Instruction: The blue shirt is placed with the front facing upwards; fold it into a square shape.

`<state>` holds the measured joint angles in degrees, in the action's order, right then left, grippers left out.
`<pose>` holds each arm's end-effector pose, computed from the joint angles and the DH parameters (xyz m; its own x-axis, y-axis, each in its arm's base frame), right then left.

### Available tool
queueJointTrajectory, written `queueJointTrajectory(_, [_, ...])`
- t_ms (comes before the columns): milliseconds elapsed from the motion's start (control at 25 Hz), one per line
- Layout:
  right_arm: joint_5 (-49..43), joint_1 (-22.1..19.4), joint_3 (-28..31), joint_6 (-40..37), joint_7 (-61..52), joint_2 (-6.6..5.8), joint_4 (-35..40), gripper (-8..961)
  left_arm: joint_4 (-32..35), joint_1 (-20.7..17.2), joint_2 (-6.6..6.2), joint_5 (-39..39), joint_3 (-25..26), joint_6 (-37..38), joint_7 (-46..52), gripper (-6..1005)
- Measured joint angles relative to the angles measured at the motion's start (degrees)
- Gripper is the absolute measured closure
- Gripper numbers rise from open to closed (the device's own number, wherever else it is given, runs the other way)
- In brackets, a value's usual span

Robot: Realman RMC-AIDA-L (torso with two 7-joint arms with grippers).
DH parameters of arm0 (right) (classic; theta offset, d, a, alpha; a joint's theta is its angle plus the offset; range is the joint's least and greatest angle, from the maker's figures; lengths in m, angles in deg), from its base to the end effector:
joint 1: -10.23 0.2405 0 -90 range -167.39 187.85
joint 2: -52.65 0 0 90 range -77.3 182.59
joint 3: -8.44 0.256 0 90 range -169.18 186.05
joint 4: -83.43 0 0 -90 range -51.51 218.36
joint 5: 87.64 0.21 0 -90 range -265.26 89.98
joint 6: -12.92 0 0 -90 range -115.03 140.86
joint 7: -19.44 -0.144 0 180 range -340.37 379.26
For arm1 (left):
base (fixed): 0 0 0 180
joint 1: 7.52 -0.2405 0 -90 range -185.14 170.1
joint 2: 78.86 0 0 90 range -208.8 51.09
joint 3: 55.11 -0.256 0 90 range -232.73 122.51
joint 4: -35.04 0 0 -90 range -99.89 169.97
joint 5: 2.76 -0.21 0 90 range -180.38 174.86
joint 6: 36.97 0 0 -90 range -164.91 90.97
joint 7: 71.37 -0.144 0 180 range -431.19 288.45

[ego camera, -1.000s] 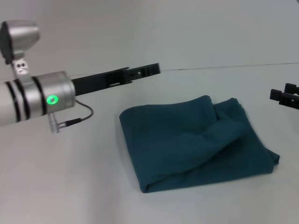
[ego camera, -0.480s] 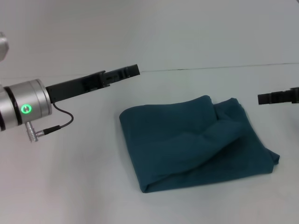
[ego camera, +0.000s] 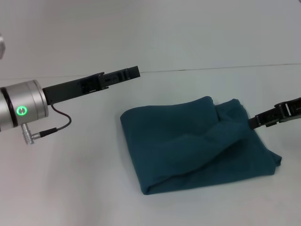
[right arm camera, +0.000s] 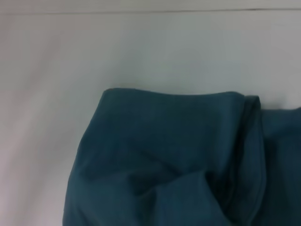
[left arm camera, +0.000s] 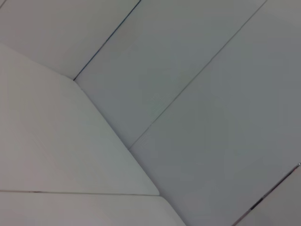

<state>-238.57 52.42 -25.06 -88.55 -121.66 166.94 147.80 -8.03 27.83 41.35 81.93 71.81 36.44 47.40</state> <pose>0.2382 0.3751 0.1064 0.4238 -0.8852 -0.1918 -0.8876 -0.3636 -0.2830 -0.1880 0.3935 0.0042 0.3589 0.6472 0.6725 0.7986 -0.5859 0.1377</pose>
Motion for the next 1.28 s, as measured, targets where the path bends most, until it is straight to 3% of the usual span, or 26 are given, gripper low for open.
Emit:
queueJointTrajectory(480, [0.39, -0.67, -0.08, 5.72, 4.59, 0.91, -3.6, 282, 0.36, -1.86, -2.43, -0.03, 0.16, 2.96, -2.46, 116])
queueJointTrajectory(880, [1.52, 0.19, -0.55, 15.81, 11.35, 1.39, -13.22, 284, 0.07, -2.9, -2.69, 0.23, 0.17, 3.2, -2.33, 116])
queueJointTrajectory(1280, [4.02, 0.13, -0.6, 16.62, 11.33, 1.06, -16.03, 311, 0.05, -2.31, -2.42, 0.36, 0.16, 2.69, -2.55, 117])
